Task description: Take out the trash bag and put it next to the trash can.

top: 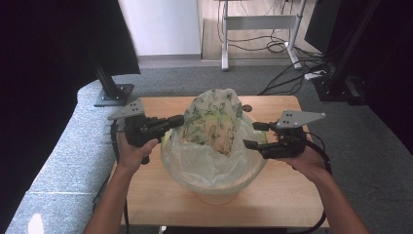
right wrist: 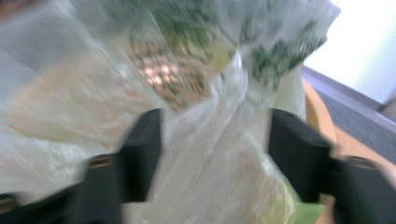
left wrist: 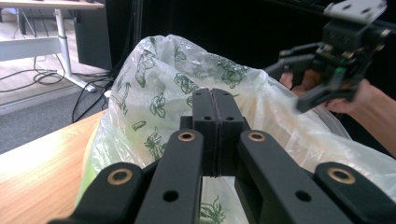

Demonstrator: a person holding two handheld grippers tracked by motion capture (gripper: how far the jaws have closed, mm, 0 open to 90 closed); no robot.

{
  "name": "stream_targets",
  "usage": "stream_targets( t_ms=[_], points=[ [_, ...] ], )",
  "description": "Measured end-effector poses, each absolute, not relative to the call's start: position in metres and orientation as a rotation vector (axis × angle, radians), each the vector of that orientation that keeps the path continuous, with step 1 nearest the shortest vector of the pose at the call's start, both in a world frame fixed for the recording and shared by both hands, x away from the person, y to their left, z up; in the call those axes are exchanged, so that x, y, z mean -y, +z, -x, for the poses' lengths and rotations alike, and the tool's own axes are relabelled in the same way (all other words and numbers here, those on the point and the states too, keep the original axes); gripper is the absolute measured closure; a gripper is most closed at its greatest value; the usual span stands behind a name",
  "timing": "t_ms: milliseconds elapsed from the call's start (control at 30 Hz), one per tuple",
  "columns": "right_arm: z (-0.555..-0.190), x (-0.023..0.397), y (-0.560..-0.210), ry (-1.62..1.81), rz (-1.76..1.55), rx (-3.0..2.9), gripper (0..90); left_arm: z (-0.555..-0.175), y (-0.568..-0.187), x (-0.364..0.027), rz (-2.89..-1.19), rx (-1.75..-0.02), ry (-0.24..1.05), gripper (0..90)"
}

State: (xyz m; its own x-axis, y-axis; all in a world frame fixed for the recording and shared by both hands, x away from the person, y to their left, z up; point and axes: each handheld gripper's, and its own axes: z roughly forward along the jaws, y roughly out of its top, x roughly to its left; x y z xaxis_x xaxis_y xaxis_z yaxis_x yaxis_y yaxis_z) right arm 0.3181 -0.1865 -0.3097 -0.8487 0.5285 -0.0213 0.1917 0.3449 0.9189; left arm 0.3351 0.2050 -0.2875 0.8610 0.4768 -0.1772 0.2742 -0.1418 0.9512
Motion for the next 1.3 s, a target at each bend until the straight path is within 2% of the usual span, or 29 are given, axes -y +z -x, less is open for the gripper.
stream_targets(
  t_ms=[33,100,133,467,700,900,1067,1167,1300],
  points=[
    [-0.320,0.183,-0.312,1.464,-0.629,-2.319,64.5,-0.335,-0.288,-0.205,-1.738,-0.580,0.195,89.5],
    [-0.322,0.176,-0.315,1.373,-0.615,-2.340,83.3,-0.336,-0.288,-0.205,-1.741,-0.582,0.194,89.5],
    [-0.322,0.173,-0.315,1.359,-0.620,-2.340,88.5,-0.336,-0.288,-0.206,-1.740,-0.583,0.194,89.6],
    [-0.313,0.157,-0.281,1.573,-0.546,-2.131,89.4,-0.335,-0.264,-0.206,-1.706,-0.549,0.208,89.6],
    [-0.308,0.151,-0.272,1.726,-0.523,-2.048,89.4,-0.329,-0.248,-0.191,-1.704,-0.499,0.208,89.6],
    [-0.302,0.140,-0.273,1.832,-0.448,-2.139,88.5,-0.324,-0.247,-0.168,-1.754,-0.462,0.195,89.4],
    [-0.298,0.126,-0.272,1.835,-0.433,-2.202,82.3,-0.322,-0.253,-0.150,-1.784,-0.440,0.160,89.1],
    [-0.303,0.119,-0.273,1.817,-0.501,-2.224,73.5,-0.319,-0.254,-0.143,-1.786,-0.426,0.150,89.2],
    [-0.308,0.109,-0.276,1.758,-0.578,-2.228,47.6,-0.318,-0.254,-0.140,-1.778,-0.409,0.114,89.2]
  ],
)
